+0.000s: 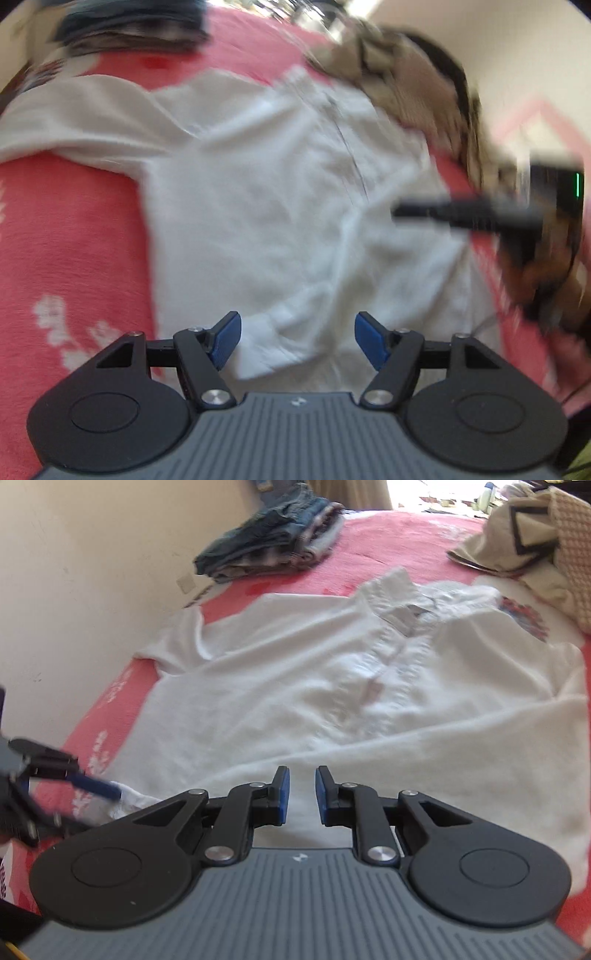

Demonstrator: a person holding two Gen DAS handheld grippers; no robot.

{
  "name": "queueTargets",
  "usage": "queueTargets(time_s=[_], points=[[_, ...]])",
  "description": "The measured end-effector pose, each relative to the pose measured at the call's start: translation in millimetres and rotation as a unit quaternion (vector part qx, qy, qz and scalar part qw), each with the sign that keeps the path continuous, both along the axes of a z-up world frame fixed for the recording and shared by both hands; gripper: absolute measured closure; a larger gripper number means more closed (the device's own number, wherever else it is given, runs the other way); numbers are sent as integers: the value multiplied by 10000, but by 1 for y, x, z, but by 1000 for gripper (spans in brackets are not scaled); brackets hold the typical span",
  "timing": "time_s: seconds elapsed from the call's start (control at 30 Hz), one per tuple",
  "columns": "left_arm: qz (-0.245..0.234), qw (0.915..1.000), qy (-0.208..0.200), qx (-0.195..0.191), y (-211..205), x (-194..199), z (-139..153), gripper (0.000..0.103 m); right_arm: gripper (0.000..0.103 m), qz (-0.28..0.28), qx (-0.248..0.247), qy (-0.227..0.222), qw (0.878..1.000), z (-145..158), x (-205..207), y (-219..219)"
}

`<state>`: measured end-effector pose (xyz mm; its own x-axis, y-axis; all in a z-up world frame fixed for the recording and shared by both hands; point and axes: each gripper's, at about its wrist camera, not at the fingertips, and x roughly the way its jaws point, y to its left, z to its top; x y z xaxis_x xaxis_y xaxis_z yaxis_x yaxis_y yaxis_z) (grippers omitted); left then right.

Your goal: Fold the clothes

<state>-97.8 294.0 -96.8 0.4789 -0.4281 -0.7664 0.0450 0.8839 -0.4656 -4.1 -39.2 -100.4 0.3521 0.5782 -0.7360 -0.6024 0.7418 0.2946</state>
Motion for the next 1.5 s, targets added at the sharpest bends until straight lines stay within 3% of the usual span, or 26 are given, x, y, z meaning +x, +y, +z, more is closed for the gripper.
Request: queueTargets(time_s=[0.1,0.17,0.23,0.37,0.47,0.57,0.67,0.73,0.77,0.8,0.83,0.87,0.93,1.03,1.13,1.23,1.3,1.4,1.5], points=[[1249,9915,-93,-355,61,21,0,31,88,290,35,-77,9995,2,-4,15],[2212,9742,-149,-410,110,32,-4,31,88,374,43,-24,9993,-2,-4,24],[3242,9441,-162,-568,164,38,-11,31,88,397,67,72,9992,-6,-2,30],[4671,8744,-38,-1312,247,41,-39,29,88,340,89,235,9991,-10,1,36],[5116,8422,186,-1692,281,45,-63,27,88,300,63,325,9990,-11,4,38],[5225,8258,437,-2077,294,63,-93,27,88,264,29,363,9990,-12,6,43],[5379,8130,365,-2201,304,70,-108,28,88,222,-12,379,9990,-12,7,48],[5561,7965,365,-2346,309,77,-117,36,88,193,-46,384,9991,-12,8,51],[5656,7886,381,-2384,310,80,-121,48,87,192,-72,383,9991,-12,8,51],[5683,7875,393,-2351,311,85,-122,66,87,191,-98,382,9990,-12,8,52],[5705,7873,401,-2306,311,89,-124,77,86,180,-132,367,9991,-11,7,52],[5686,7925,387,-2172,310,93,-122,92,85,157,-142,363,9991,-11,7,51],[5648,8024,350,-1894,306,101,-117,98,84,100,-151,367,9992,-12,7,50],[5644,8154,-51,-1288,292,107,-94,101,84,14,-144,378,9992,-12,8,45],[5305,8392,-717,-956,267,107,-53,101,84,-7,-105,324,9994,-8,8,40],[4365,8853,-1491,-590,210,107,9,101,84,-56,-2,234,9997,1,6,31],[3692,9071,-1992,-340,172,106,50,101,84,-156,59,180,9997,8,6,21],[2372,9348,-2643,5,94,94,105,101,84,-368,229,90,9990,20,5,-2],[919,9489,-2974,523,4,62,130,99,83,-625,372,-105,9973,32,2,-31]])
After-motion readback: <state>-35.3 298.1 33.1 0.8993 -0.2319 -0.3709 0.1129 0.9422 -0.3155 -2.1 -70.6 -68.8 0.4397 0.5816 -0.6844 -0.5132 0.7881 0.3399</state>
